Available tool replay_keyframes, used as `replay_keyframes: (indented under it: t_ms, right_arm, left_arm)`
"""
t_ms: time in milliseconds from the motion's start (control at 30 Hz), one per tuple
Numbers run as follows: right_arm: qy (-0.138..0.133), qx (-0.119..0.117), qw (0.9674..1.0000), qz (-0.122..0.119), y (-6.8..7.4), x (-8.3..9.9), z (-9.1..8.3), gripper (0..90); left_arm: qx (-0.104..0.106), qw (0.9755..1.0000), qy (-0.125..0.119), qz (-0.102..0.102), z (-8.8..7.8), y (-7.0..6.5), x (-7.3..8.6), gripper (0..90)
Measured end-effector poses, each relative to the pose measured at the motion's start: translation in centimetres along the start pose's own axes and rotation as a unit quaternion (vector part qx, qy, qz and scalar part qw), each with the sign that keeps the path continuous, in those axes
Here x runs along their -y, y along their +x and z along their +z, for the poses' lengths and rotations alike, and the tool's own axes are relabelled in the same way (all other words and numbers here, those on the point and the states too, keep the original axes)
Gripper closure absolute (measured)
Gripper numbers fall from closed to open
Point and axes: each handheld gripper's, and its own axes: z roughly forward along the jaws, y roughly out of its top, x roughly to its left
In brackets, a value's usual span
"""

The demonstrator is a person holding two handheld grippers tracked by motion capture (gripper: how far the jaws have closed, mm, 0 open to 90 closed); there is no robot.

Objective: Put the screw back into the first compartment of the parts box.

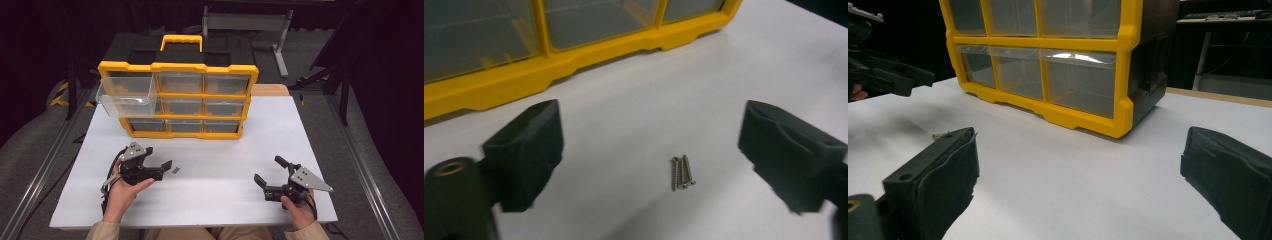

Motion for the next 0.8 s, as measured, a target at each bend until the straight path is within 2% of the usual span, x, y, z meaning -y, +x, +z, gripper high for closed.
replay_keyframes:
  t_ms: [67, 100, 200, 300, 333, 400, 433, 500, 533, 567, 600, 633, 767, 800]
  right_arm:
    - [0.000, 0.000, 1.0000, 0.000, 0.0, 0.0, 0.0, 2.5]
    - [-0.001, -0.002, 1.0000, 0.001, 0.0, 0.0, 0.0, 2.6]
    - [-0.006, -0.002, 1.0000, 0.003, 0.1, -0.1, -0.1, 2.5]
    - [-0.006, -0.003, 1.0000, -0.001, 0.0, -0.1, -0.1, 2.6]
    - [-0.005, -0.007, 1.0000, -0.002, 0.0, -0.1, -0.1, 2.6]
    - [-0.006, -0.003, 1.0000, 0.005, 0.1, -0.1, -0.1, 2.6]
    - [-0.007, -0.003, 1.0000, 0.003, 0.1, -0.1, -0.1, 2.6]
    - [-0.006, -0.007, 1.0000, -0.001, 0.0, -0.1, -0.1, 2.6]
    - [-0.005, -0.005, 1.0000, -0.004, 0.0, -0.1, -0.1, 2.6]
    - [-0.005, -0.005, 1.0000, -0.005, 0.0, -0.1, -0.1, 2.6]
    - [-0.004, -0.005, 1.0000, -0.005, 0.0, -0.1, -0.1, 2.6]
    - [-0.004, -0.005, 1.0000, -0.005, 0.0, -0.1, -0.1, 2.6]
    - [-0.004, -0.005, 1.0000, -0.004, 0.1, -0.1, 0.0, 2.6]
    - [-0.004, -0.006, 1.0000, -0.004, 0.1, -0.1, 0.0, 2.6]
  left_arm:
    - [-0.007, 0.9998, 0.020, 0.003, 0.3, 0.0, -0.3, 16.8]
    - [-0.006, 0.9997, 0.026, 0.002, 0.4, 0.0, -0.4, 22.0]
    - [-0.011, 0.9987, 0.047, 0.014, 0.9, -0.1, -0.5, 33.5]
    - [0.002, 0.9972, 0.074, -0.008, 1.4, -0.3, -0.5, 39.1]
    - [-0.006, 0.9963, 0.085, -0.004, 1.5, -0.3, -0.6, 42.3]
    - [-0.004, 0.9949, 0.100, -0.003, 1.8, -0.4, -0.6, 47.9]
    - [-0.008, 0.9950, 0.099, -0.001, 2.0, -0.5, -0.6, 51.2]
    - [0.003, 0.9942, 0.108, 0.002, 2.2, -0.7, -0.6, 55.3]
    - [0.007, 0.9927, 0.121, 0.004, 2.3, -0.7, -0.7, 59.6]
    - [0.010, 0.9922, 0.124, 0.007, 2.4, -0.8, -0.7, 61.5]
    - [0.017, 0.9923, 0.123, 0.001, 2.6, -0.9, -0.6, 63.0]
    - [0.019, 0.9915, 0.128, 0.003, 2.6, -0.9, -0.6, 64.5]
    - [0.021, 0.9907, 0.134, 0.008, 2.9, -0.9, -0.4, 71.1]
    - [0.017, 0.9904, 0.136, 0.015, 3.0, -1.0, -0.4, 72.7]
